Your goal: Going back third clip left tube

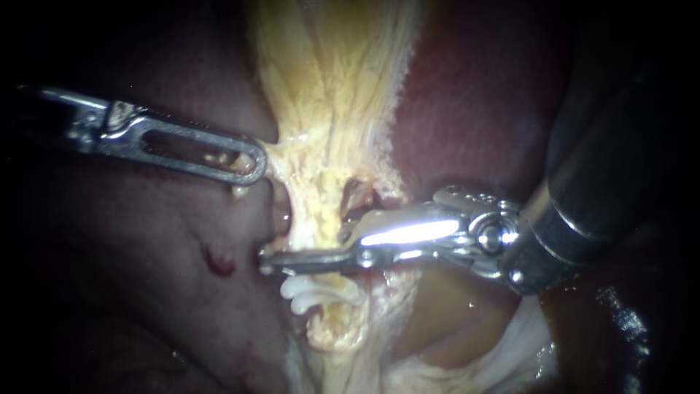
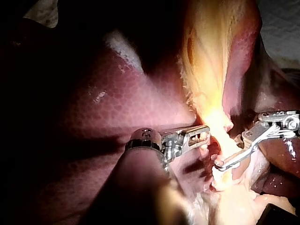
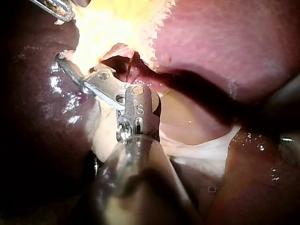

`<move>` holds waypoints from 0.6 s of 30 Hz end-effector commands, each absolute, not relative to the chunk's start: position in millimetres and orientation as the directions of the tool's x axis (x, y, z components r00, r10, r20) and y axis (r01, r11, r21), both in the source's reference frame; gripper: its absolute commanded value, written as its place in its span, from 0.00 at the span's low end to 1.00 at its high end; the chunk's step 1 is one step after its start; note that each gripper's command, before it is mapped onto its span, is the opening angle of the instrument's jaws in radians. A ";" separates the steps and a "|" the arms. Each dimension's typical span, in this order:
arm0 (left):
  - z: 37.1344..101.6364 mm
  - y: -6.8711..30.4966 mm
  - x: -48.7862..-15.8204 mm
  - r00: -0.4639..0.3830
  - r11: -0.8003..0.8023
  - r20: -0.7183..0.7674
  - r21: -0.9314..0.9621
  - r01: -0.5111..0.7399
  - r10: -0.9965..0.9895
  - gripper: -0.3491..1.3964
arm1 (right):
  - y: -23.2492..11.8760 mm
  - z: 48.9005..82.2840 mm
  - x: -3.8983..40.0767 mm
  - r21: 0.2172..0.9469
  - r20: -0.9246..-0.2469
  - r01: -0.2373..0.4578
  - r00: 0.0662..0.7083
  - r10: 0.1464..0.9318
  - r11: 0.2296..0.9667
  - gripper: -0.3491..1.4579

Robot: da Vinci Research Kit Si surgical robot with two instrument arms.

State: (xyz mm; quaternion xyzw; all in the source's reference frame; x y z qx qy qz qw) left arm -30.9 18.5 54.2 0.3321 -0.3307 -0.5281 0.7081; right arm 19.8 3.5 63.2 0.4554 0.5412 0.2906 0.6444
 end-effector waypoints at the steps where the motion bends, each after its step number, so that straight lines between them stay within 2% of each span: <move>1: 54.2 18.5 -30.9 0.223 0.222 0.118 0.819 0.529 -0.968 0.00 | 3.4 63.2 19.8 0.901 -0.434 0.117 0.245 0.867 0.418 0.00; 2: 54.2 18.4 -30.9 0.223 0.222 0.118 0.820 0.529 -0.968 0.00 | 3.3 63.3 19.9 0.898 -0.440 0.119 0.245 0.864 0.423 0.00; 3: 54.1 18.4 -30.9 0.223 0.221 0.118 0.819 0.529 -0.968 0.00 | 3.2 63.4 19.9 0.879 -0.477 0.130 0.242 0.845 0.459 0.03; 4: 54.1 18.4 -30.9 0.223 0.221 0.118 0.819 0.529 -0.968 0.00 | 3.0 63.5 20.1 0.867 -0.499 0.135 0.240 0.833 0.480 0.15; 6: 54.1 18.4 -30.9 0.223 0.221 0.117 0.819 0.529 -0.968 0.00 | 2.8 63.6 20.5 0.860 -0.510 0.136 0.238 0.826 0.492 0.33; 8: 54.1 18.4 -30.9 0.223 0.221 0.117 0.819 0.529 -0.968 0.00 | 2.5 63.8 21.1 0.853 -0.522 0.131 0.234 0.820 0.505 0.42; 12: 54.1 18.4 -30.9 0.223 0.221 0.118 0.819 0.529 -0.968 0.00 | 1.8 64.2 22.5 0.831 -0.556 0.134 0.221 0.801 0.540 0.46; 18: 54.0 18.3 -30.8 0.223 0.221 0.117 0.819 0.529 -0.968 0.00 | 1.2 64.7 23.1 0.801 -0.599 0.146 0.202 0.775 0.581 0.47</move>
